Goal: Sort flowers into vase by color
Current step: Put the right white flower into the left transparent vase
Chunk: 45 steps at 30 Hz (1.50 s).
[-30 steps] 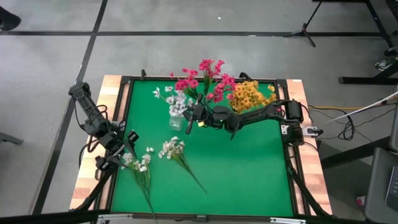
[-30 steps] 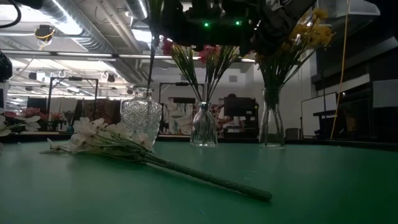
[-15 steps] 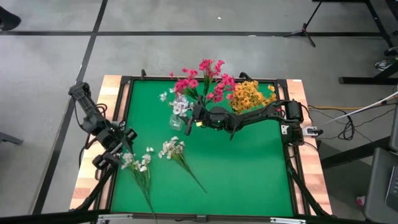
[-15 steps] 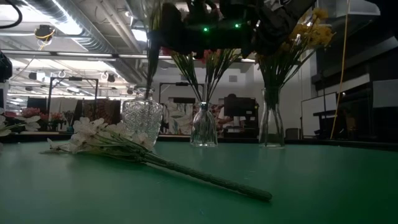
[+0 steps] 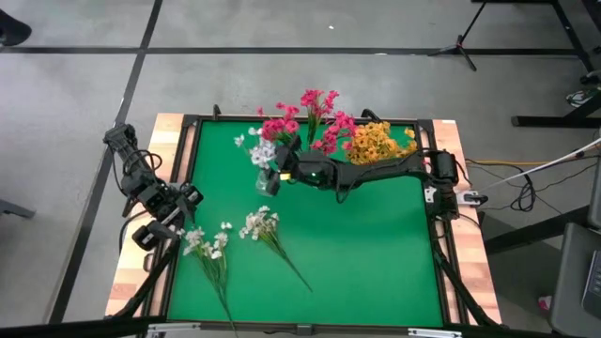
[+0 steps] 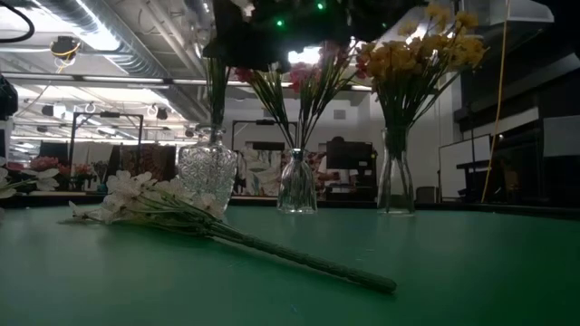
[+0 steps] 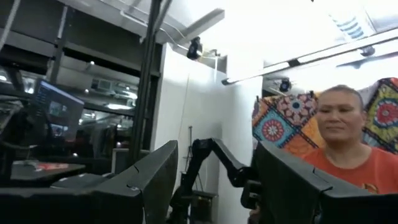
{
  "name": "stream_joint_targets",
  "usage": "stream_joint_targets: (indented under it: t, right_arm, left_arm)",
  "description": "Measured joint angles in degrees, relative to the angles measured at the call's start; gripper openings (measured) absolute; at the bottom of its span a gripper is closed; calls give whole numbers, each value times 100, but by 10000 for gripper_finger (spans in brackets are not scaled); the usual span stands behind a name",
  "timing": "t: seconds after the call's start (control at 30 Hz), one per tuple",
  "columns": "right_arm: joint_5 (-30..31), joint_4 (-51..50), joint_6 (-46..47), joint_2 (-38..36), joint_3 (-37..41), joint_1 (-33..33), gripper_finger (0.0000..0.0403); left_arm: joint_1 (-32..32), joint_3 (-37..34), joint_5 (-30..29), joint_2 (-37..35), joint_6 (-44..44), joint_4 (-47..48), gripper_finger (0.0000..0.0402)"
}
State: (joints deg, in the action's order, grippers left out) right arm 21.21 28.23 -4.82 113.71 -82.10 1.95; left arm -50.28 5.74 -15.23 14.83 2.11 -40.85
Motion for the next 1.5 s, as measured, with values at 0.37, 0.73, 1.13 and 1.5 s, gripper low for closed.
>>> stream_joint_targets:
  t: [0.37,0.73,1.13,1.5]
  right_arm:
    - [-26,-1598,201,-6,-528,107,245]
    - [-84,-2389,465,-52,-528,108,246]
    - [-392,-3340,610,-74,-528,106,246]
    - [-384,-4464,789,-222,-528,106,246]
  left_arm:
    - [0,0,-78,0,294,-43,214]
    - [0,0,-76,0,254,-41,214]
    - [0,0,-76,0,93,-37,214]
    - [-2,0,-76,0,-41,-34,214]
